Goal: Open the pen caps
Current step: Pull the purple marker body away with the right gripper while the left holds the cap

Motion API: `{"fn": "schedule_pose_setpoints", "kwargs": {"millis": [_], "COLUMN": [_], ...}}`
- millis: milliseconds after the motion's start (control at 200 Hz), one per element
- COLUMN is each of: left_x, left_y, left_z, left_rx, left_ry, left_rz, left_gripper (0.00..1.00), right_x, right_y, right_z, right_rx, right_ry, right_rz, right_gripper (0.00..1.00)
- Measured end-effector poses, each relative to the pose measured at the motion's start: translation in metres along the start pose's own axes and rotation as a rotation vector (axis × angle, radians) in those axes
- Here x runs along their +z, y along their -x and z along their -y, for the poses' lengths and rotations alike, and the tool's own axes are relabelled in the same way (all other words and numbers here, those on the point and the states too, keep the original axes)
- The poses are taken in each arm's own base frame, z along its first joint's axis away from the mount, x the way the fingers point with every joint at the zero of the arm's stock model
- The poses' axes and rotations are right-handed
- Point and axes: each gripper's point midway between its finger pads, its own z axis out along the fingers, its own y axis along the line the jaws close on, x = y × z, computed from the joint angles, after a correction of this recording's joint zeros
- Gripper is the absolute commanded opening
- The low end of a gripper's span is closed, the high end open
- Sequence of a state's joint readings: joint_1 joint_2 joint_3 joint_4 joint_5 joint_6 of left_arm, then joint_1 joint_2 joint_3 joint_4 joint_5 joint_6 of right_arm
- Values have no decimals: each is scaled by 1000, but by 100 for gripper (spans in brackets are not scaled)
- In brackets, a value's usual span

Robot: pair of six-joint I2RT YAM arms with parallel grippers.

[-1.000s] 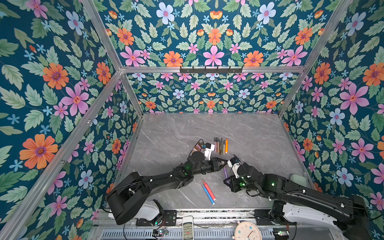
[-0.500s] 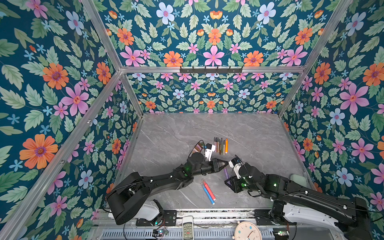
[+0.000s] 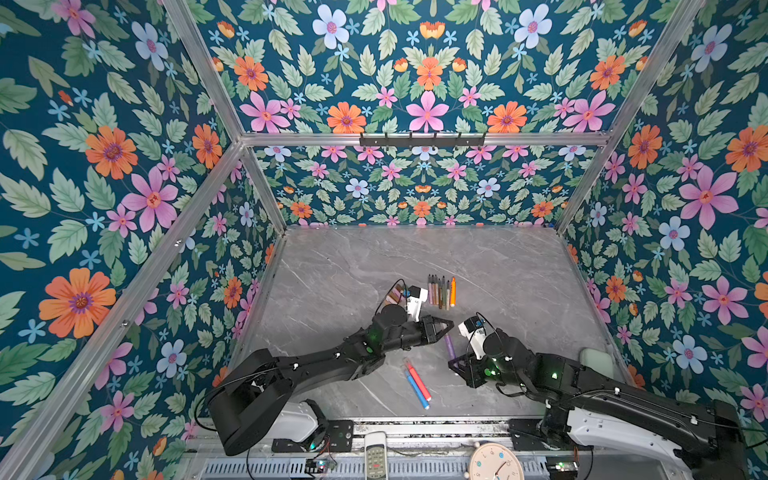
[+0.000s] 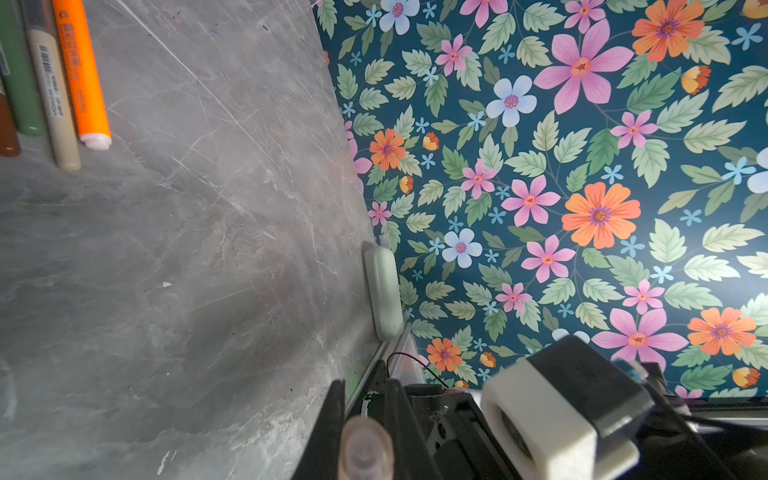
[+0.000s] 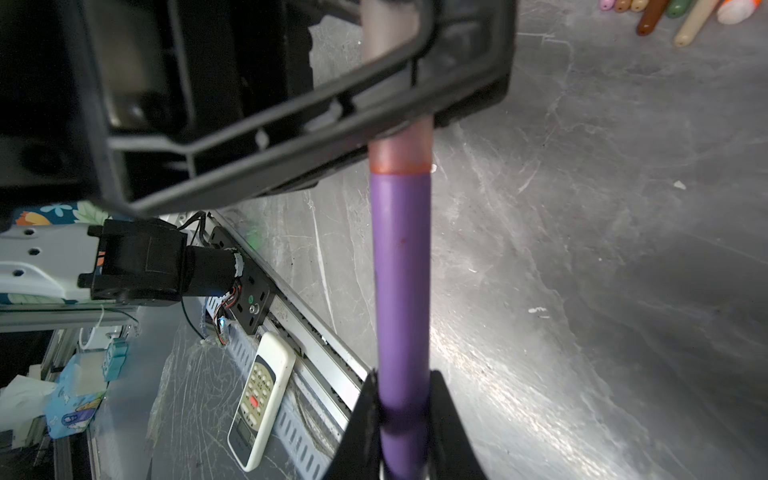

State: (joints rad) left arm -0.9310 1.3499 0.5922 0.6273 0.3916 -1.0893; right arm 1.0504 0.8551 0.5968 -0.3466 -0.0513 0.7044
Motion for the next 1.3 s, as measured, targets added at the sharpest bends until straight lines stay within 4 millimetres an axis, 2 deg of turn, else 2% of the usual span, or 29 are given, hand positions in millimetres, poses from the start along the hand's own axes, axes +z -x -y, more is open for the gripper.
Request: {"fn": "schedule_pose_setpoints", "kwargs": {"millis": [520,555,610,675,740,810,1145,1235,1300], "left_x": [-4,-4,-4,-3,-2,0,13,13,13], "left_y": [7,7,7,6,8,12,12,11,12], "left_z": [19,20,21,21,17,8,15,19,21], "left_rx": [23,23,20,17,26,17,-6,-5,-16], "left_ry": [-4,-8,-11,-15,-3,25,-5,-21,-28], "left_rz": [1,0,-2,-6,7,26,20,16,21], "left_gripper": [0,0,0,0,0,0,0,0,0], "right_x": [-24,-26,-28,-29,-30,-29,-26,-26,-26], "right_y": [7,7,7,7,3,-4,3,11,15], "right_z": [-9,-9,-10,-9,-4,3,10,20,21], "right_rx": [10,11,15,18,40,46,67,113,137], "right_ry": [103,103,102,97,72,43,8,-10,11], "right_rz": [105,105,102,97,79,51,22,32,28], "right_gripper": [0,10,15,30,34,45,47,46,45]}}
